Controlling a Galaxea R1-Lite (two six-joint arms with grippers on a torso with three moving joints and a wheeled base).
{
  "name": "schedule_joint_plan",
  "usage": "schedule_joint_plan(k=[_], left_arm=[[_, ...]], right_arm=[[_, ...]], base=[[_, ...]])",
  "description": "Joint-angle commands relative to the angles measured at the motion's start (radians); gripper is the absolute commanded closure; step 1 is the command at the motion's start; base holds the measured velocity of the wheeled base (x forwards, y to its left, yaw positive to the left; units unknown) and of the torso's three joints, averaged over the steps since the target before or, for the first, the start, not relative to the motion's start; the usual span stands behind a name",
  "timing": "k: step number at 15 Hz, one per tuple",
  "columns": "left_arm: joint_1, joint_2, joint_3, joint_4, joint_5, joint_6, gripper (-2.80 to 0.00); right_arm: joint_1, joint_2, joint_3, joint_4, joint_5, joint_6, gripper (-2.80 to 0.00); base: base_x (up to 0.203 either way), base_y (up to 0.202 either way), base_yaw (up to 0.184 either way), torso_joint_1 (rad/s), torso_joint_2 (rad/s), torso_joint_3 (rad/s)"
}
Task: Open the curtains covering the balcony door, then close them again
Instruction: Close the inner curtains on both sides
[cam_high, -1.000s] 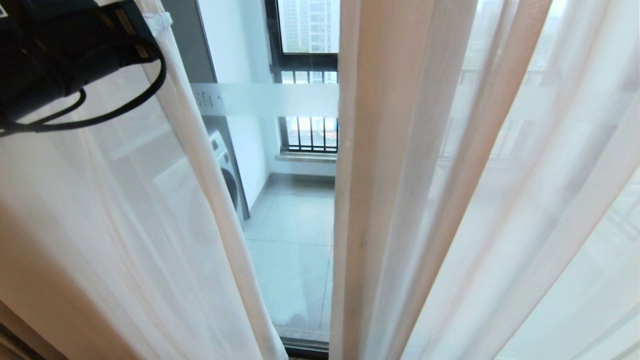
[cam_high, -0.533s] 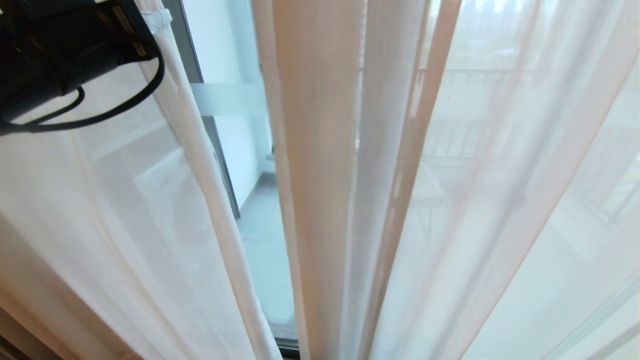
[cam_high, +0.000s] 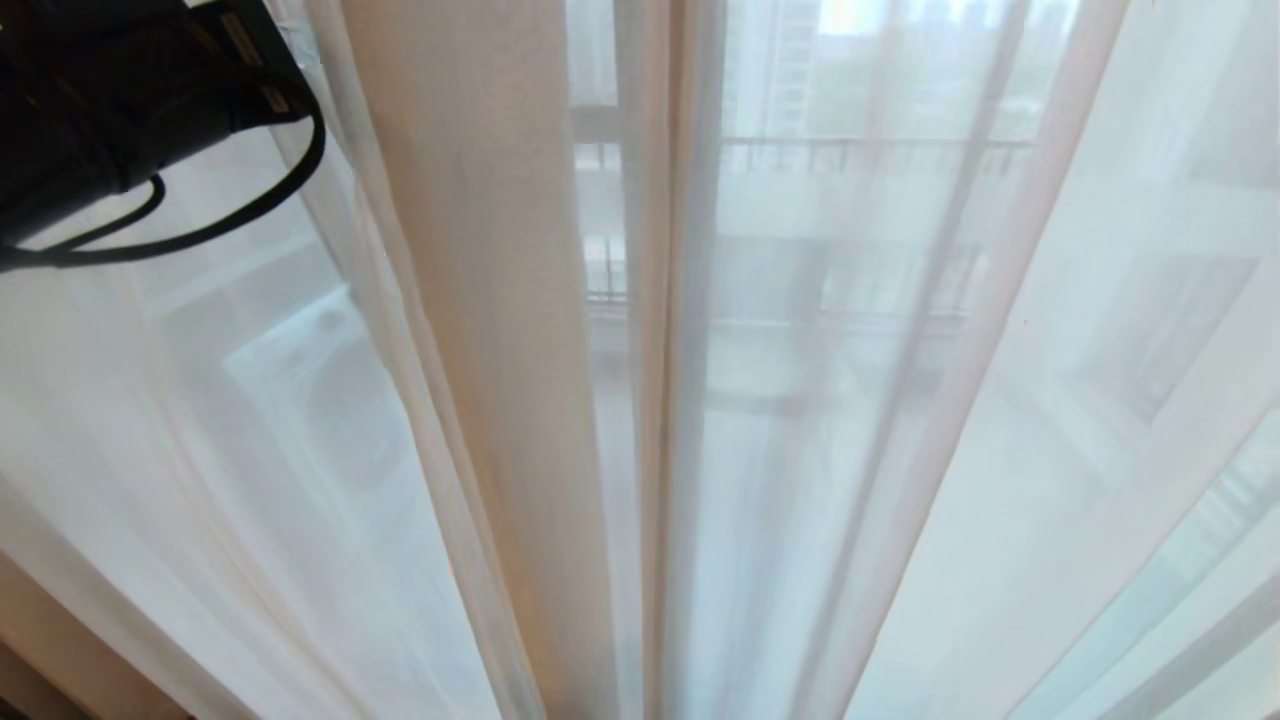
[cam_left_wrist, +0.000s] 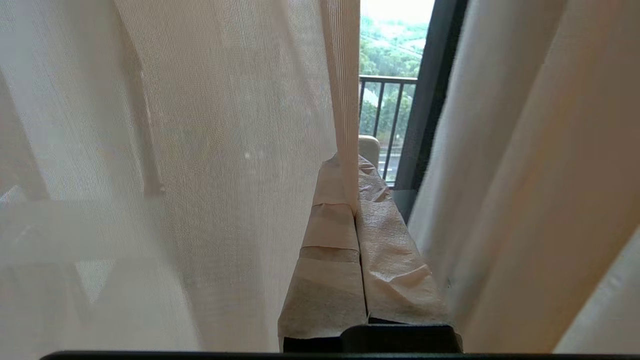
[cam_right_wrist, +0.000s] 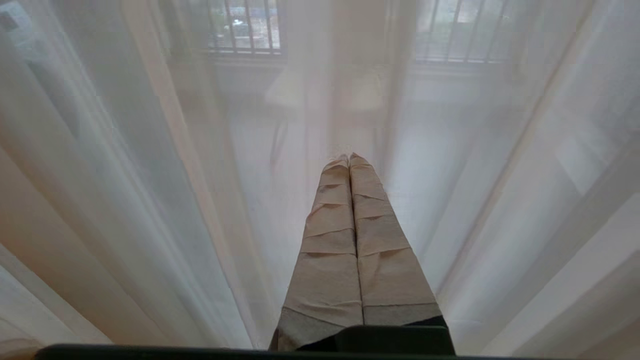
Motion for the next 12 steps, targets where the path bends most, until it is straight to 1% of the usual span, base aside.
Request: schedule_joint_plan(k=[1, 4, 6, 12], left_arm=[[0.003, 0.002, 0.001, -0.003, 0.001, -0.001, 0.00], [0.004, -0.001, 0.001, -0.003, 0.002, -0.001, 0.00], [0.004, -0.006, -0.001, -0.002, 0.002, -0.001, 0.00], [0.001, -0.043, 0.002, -0.001, 0.001, -0.001, 0.00]], right_arm=[[0.000, 0.000, 0.000, -0.001, 0.000, 0.000, 0.00], [0.000, 0.000, 0.000, -0.001, 0.000, 0.000, 0.00], [0.000, 0.000, 0.000, -0.001, 0.000, 0.000, 0.00], [0.000, 0.000, 0.000, -0.001, 0.000, 0.000, 0.00]], base=[[0.000, -0.191, 0.001, 0.002, 0.00, 0.004], [0.000, -0.188, 0.000, 0.003, 0.00, 0.003], [0.000, -0.133, -0.003, 0.001, 0.00, 0.002], [0.000, 0.000, 0.000, 0.000, 0.00, 0.000]])
